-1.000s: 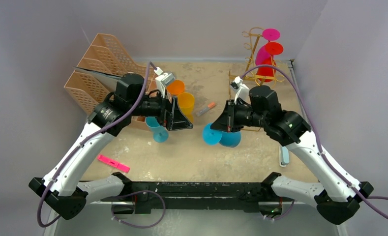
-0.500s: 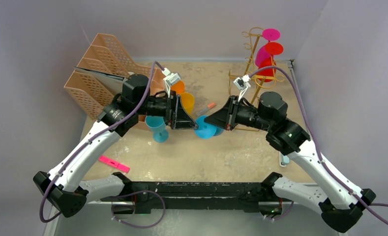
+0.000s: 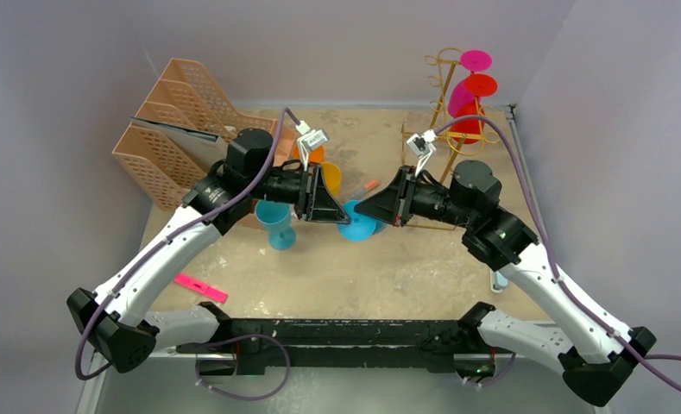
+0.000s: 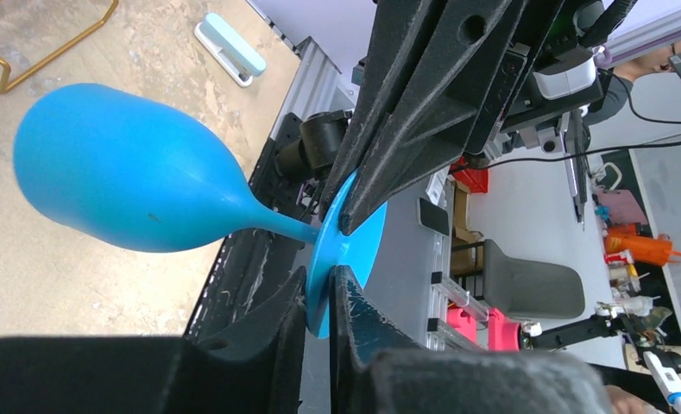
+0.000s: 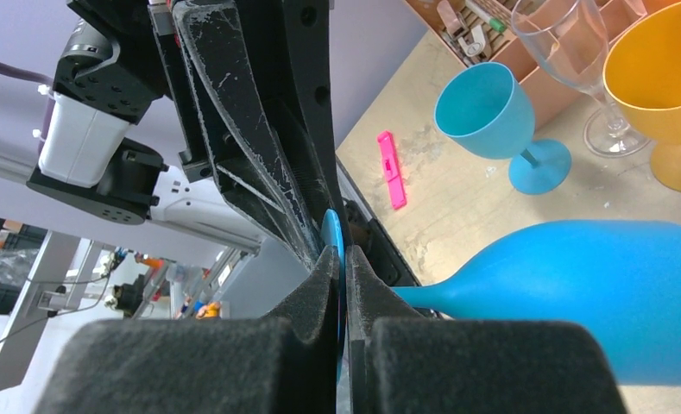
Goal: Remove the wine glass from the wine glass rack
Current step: Place the wine glass at the center of the board.
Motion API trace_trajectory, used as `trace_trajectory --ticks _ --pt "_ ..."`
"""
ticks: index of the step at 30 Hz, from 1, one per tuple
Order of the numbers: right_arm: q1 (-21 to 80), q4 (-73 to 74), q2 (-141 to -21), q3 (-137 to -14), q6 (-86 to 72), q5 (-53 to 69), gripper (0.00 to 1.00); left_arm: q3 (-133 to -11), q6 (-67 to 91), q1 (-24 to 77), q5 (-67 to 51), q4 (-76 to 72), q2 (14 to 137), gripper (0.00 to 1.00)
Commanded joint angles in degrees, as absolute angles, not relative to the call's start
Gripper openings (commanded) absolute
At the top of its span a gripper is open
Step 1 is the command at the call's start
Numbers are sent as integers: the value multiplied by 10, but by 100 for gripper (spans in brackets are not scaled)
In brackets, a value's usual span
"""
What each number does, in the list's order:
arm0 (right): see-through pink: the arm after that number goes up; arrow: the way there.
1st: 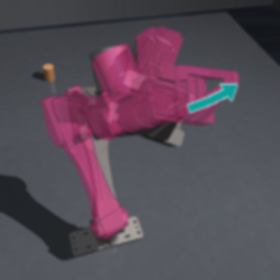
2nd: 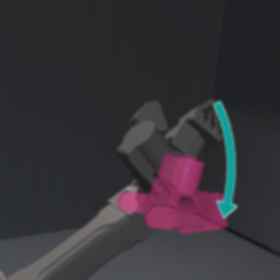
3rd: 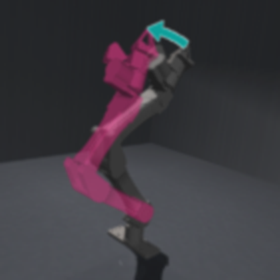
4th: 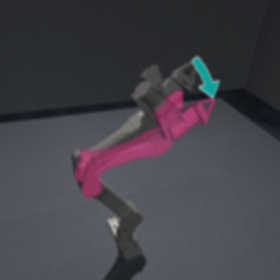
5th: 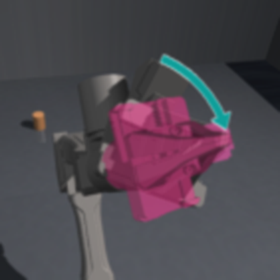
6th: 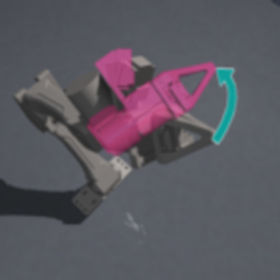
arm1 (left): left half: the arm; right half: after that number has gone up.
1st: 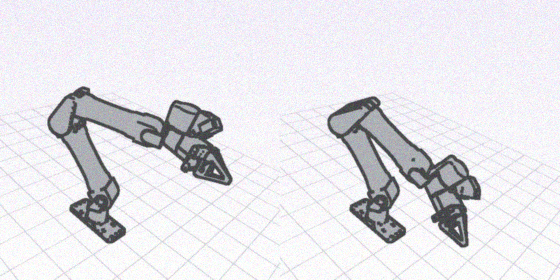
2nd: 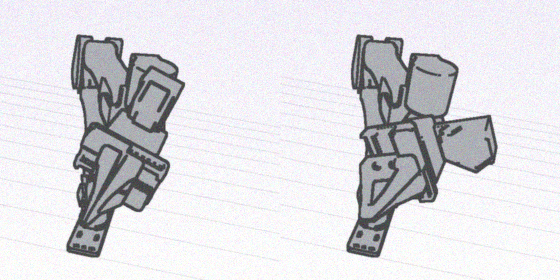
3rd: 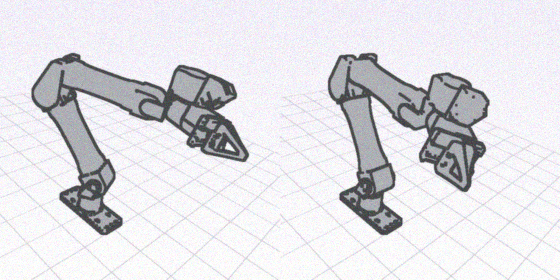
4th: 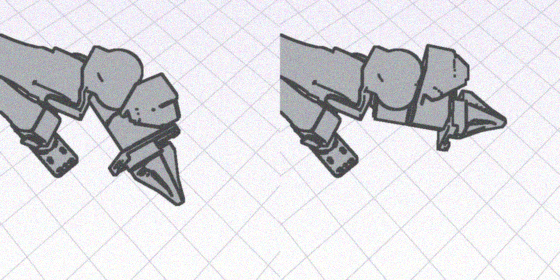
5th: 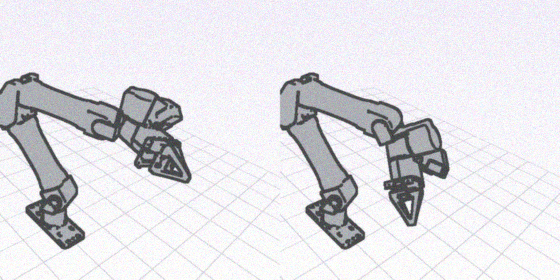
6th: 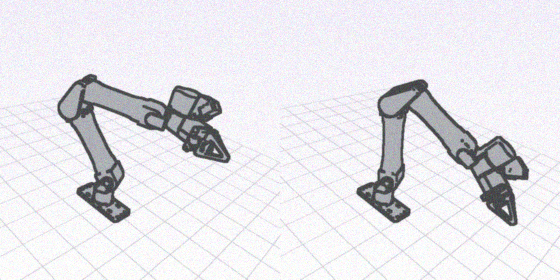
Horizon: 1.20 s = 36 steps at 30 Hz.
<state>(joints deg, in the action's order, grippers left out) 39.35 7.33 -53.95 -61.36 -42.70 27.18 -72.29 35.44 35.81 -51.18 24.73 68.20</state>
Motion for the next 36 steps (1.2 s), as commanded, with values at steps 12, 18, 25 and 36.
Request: trace_trajectory --ticks 12,18,25,36 --pt "396 43 -523 -590 -413 293 43 -743 328 363 -523 235 664 0" --pt "396 62 -514 -583 -407 343 55 -742 317 362 -494 245 651 0" --pt "396 79 -496 -564 -409 393 56 -747 302 362 -473 261 641 0" --pt "396 -30 -509 -522 -479 390 31 -752 294 362 -477 261 640 0"
